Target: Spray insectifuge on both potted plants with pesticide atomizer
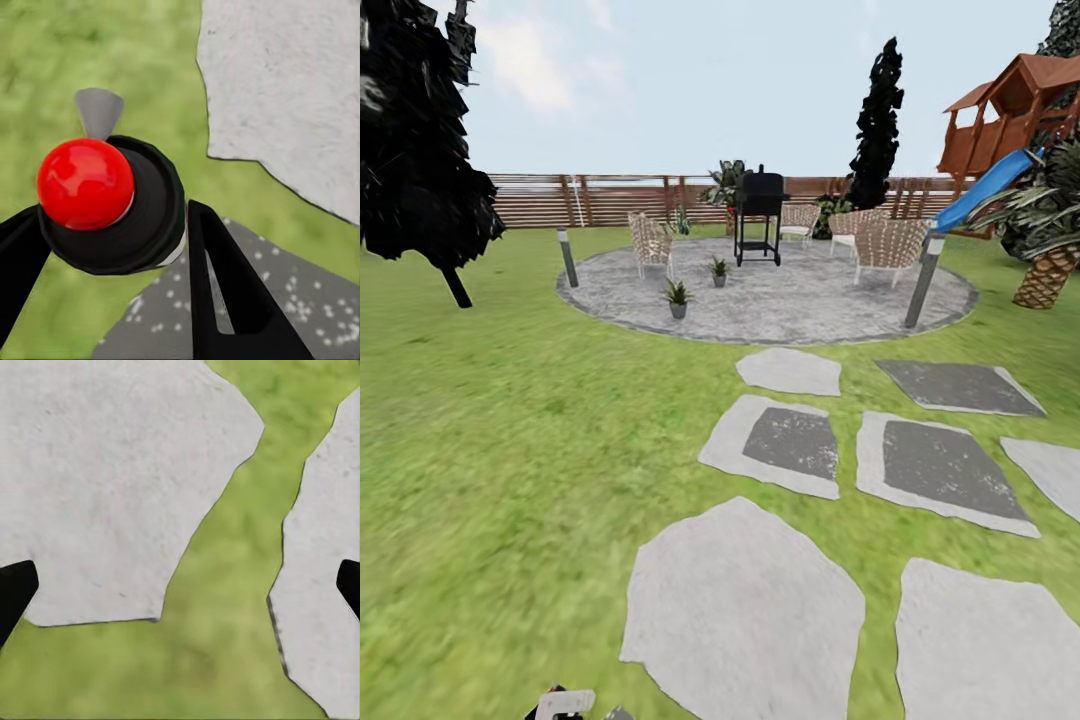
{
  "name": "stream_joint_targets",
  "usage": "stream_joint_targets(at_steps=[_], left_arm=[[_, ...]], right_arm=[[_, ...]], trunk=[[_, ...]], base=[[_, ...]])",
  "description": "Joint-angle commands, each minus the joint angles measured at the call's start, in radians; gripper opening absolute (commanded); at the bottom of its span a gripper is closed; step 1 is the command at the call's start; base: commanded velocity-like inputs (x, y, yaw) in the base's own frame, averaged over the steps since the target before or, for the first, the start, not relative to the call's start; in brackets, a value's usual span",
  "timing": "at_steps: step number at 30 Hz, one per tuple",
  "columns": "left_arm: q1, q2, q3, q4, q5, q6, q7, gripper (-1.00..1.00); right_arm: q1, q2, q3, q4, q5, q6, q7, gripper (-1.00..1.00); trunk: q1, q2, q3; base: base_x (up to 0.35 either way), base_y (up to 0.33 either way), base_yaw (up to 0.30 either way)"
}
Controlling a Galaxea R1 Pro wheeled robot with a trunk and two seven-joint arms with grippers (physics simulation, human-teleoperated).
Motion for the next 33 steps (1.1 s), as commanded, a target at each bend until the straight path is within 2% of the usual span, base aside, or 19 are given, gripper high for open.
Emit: stream_joint_targets(at_steps=[1,33], left_arm=[[-0.001,0.000,0.003,0.001,0.000,-0.003,0.000,-1.00],[-0.001,0.000,0.003,0.002,0.000,-0.003,0.000,-1.00]], right_arm=[[0.000,0.000,0.000,0.001,0.000,-0.003,0.000,1.00],[0.000,0.000,0.000,0.001,0.000,-0.003,0.000,1.00]], trunk=[[0.000,0.000,-0.001],[0.000,0.000,-0.001]], base=[[0.339,0.000,0.018],[0.340,0.000,0.001]])
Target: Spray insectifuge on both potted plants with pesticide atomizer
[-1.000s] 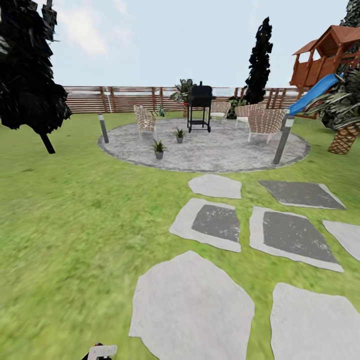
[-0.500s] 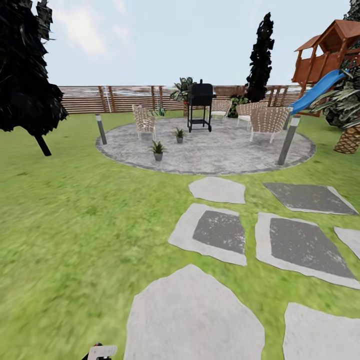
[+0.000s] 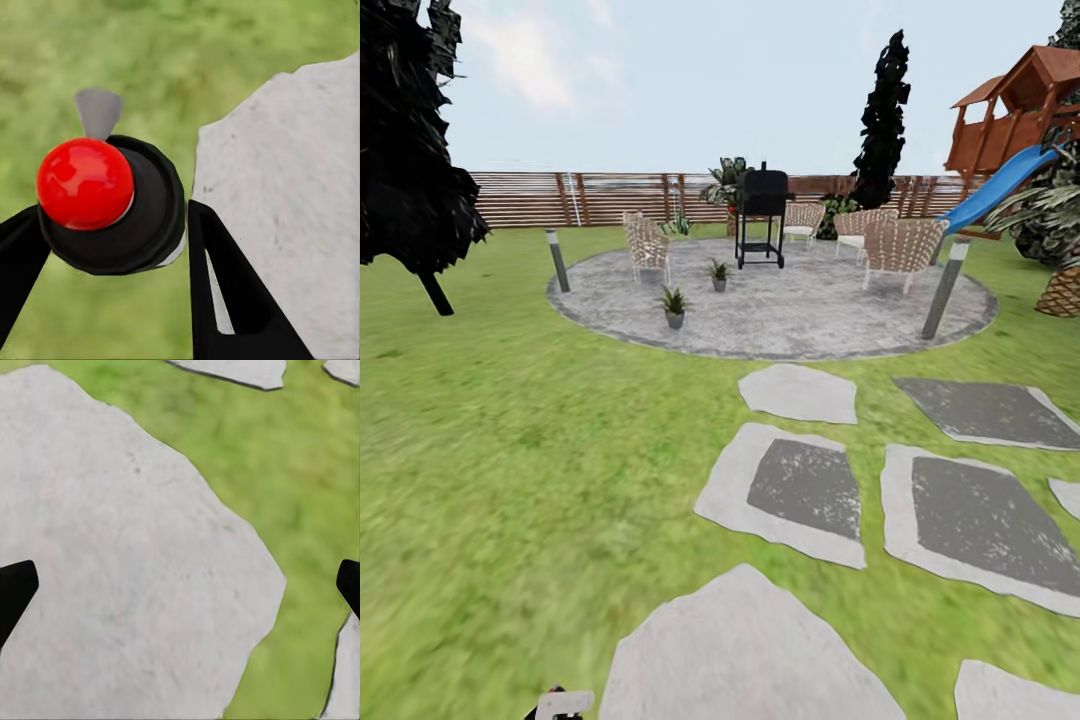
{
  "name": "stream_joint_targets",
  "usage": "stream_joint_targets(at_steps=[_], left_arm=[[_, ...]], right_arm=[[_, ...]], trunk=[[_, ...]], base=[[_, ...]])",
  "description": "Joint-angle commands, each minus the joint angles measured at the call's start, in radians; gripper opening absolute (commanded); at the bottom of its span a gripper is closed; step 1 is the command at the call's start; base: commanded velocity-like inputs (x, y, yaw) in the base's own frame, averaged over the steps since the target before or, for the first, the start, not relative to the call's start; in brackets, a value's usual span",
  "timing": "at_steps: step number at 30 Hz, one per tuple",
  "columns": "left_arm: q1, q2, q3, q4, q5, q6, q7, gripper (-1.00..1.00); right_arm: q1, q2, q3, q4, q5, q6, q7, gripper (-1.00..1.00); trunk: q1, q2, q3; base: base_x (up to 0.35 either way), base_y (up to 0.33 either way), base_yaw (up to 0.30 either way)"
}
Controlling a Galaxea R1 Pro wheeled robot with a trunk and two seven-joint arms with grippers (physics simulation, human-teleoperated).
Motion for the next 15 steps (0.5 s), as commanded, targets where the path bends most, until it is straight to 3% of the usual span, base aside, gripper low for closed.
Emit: stream_joint_targets(at_steps=[1,15], left_arm=[[-0.001,0.000,0.003,0.001,0.000,-0.003,0.000,-1.00],[-0.001,0.000,0.002,0.002,0.000,-0.002,0.000,-1.00]], right_arm=[[-0.001,0.000,0.000,0.001,0.000,-0.003,0.000,1.00],[-0.001,0.001,0.000,0.001,0.000,-0.003,0.000,1.00]], trunk=[[0.000,0.000,-0.001],[0.000,0.000,-0.001]], base=[[0.340,0.000,0.000],[0.339,0.000,0.000]])
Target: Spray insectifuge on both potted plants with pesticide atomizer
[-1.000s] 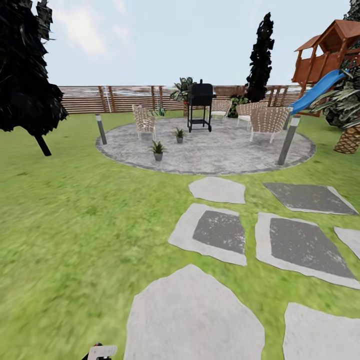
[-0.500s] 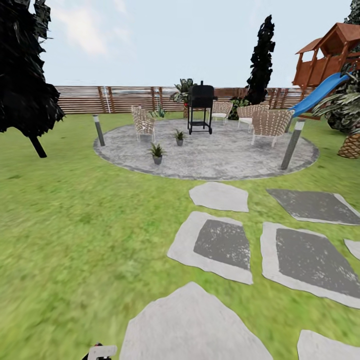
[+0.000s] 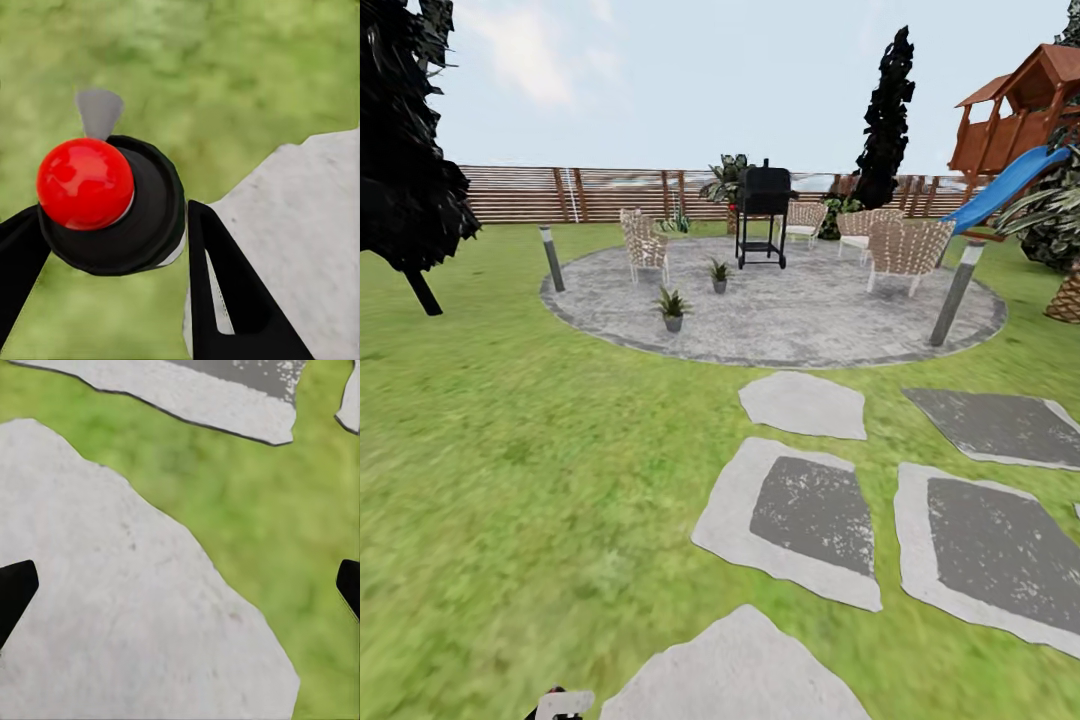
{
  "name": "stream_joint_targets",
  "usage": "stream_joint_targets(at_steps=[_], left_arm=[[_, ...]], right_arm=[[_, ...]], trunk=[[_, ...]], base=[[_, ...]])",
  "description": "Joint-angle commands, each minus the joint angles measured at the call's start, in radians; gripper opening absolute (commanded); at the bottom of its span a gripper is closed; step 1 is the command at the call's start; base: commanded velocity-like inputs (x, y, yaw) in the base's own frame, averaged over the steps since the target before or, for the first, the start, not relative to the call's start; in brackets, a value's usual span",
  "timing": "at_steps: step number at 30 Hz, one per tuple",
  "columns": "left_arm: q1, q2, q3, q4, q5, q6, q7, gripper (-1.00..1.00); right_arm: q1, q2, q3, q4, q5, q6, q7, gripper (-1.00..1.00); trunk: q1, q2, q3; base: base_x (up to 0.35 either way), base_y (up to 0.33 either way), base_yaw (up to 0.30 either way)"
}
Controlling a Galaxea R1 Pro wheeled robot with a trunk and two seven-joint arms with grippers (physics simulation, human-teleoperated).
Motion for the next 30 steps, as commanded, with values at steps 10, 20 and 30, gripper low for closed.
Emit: stream_joint_targets(at_steps=[10,20,30], left_arm=[[-0.001,0.000,0.004,0.000,0.000,-0.004,0.000,-1.00],[-0.001,0.000,0.004,0.000,0.000,-0.004,0.000,-1.00],[-0.001,0.000,0.004,-0.001,0.000,-0.004,0.000,-1.00]], right_arm=[[-0.001,-0.001,-0.001,0.023,0.000,-0.003,-0.001,1.00],[-0.001,-0.001,0.000,0.034,0.000,-0.003,-0.001,1.00],[-0.001,-0.001,0.001,0.035,0.000,-0.003,-0.001,1.00]], trunk=[[0.000,0.000,-0.001],[0.000,0.000,-0.001],[0.000,0.000,-0.001]], base=[[0.339,0.000,0.000],[0.340,0.000,0.000],[0.339,-0.022,0.000]])
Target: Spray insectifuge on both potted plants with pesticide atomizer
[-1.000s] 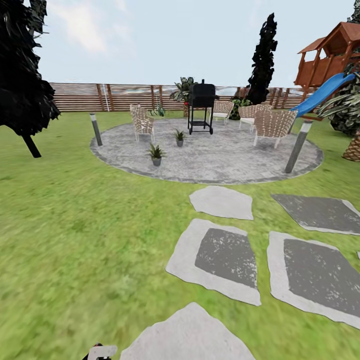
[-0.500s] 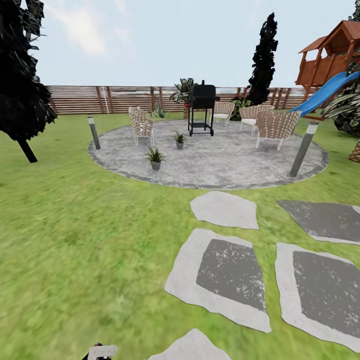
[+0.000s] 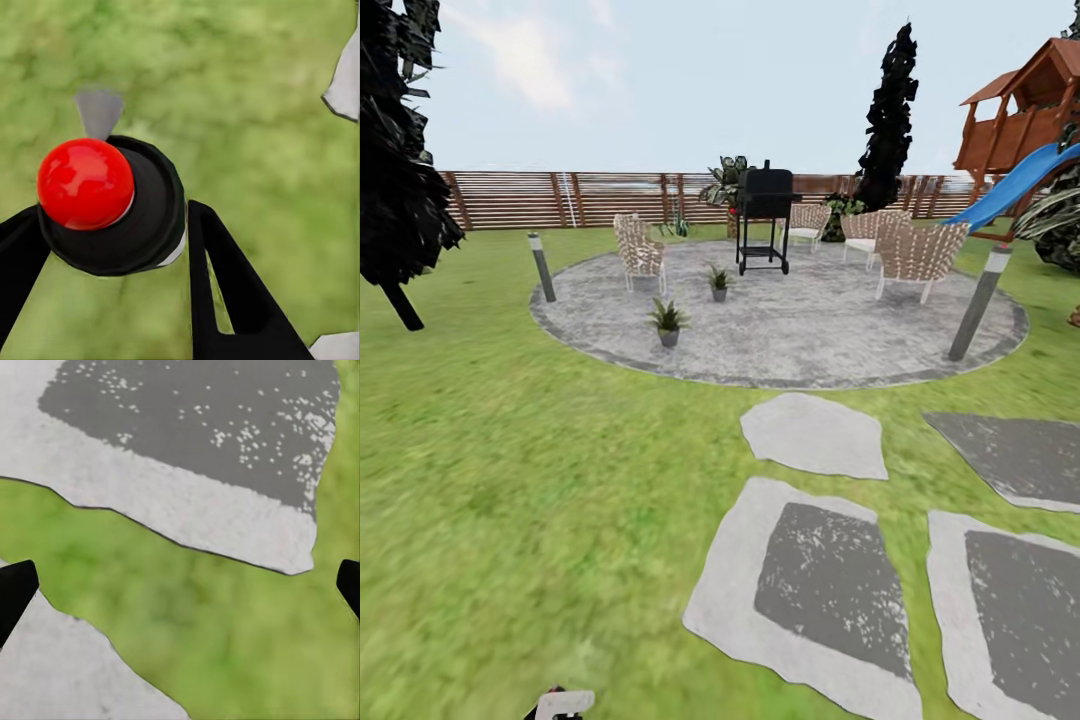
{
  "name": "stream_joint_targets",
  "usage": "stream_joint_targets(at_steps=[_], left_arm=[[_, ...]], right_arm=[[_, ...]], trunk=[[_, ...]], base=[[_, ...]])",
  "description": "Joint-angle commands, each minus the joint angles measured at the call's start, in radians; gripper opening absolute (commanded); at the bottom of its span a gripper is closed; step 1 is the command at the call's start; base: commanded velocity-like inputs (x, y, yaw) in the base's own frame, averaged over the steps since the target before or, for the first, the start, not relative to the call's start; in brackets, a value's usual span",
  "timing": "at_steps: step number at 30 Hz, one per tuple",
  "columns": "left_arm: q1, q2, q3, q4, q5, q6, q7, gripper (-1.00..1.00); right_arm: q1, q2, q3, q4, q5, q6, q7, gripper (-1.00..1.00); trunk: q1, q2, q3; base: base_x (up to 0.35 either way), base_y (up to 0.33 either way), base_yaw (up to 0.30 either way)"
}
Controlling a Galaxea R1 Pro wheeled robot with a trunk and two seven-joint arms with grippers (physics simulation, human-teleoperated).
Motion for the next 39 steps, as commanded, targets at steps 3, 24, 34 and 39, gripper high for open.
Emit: stream_joint_targets(at_steps=[3,24,34,39], left_arm=[[-0.001,0.000,0.003,0.001,0.000,-0.003,0.000,-1.00],[-0.001,0.000,0.003,0.001,0.000,-0.003,-0.001,-1.00],[-0.001,0.000,0.003,0.001,0.000,-0.003,-0.001,-1.00],[-0.001,0.000,0.003,0.001,0.000,-0.003,0.000,-1.00]], right_arm=[[-0.001,0.000,0.000,0.001,0.000,-0.003,0.000,1.00],[-0.001,0.000,0.000,0.001,0.000,-0.003,0.000,1.00],[-0.001,0.000,0.000,0.001,0.000,-0.003,0.000,1.00],[-0.001,0.000,0.000,0.001,0.000,-0.003,0.000,1.00]], trunk=[[0.000,0.000,-0.001],[0.000,0.000,-0.001],[0.000,0.000,-0.001],[0.000,0.000,-0.001]], base=[[0.315,-0.155,0.000],[0.305,-0.194,0.000],[0.304,-0.196,0.000],[0.304,-0.196,0.000]])
